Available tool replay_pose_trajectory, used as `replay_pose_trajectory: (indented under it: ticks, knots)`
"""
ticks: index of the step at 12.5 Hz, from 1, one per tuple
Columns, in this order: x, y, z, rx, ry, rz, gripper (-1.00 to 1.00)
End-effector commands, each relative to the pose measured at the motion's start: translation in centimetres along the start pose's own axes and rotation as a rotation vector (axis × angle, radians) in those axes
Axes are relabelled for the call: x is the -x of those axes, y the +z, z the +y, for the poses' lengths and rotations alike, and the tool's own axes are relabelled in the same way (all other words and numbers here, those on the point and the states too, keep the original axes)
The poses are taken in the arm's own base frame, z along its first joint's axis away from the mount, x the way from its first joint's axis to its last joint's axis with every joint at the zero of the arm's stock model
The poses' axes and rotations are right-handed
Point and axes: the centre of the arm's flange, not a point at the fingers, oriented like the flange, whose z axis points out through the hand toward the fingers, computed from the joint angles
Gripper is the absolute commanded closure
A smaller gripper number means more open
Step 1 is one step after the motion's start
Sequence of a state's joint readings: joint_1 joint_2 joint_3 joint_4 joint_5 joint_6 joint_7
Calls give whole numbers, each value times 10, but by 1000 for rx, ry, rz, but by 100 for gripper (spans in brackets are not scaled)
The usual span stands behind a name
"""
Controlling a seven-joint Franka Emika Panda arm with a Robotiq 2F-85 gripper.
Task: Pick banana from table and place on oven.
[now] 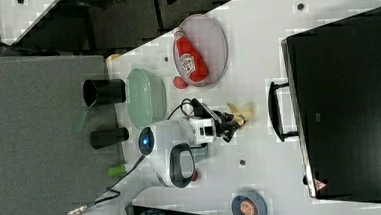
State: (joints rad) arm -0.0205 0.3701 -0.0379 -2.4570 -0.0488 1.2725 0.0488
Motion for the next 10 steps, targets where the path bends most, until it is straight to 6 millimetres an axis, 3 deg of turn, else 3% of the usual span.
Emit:
replay_pose_trajectory:
  ticks: [1, 4, 7, 9, 10]
  knots:
    - [-20, -81, -28, -98, 40, 74, 48]
    - [-26, -184, -29, -129, 46, 100, 48]
    - [-23, -277, -5, -89, 70, 61, 48]
    - [-25, -323, 17, -66, 101, 34, 48]
    - [-28, -337, 31, -57, 123, 20, 48]
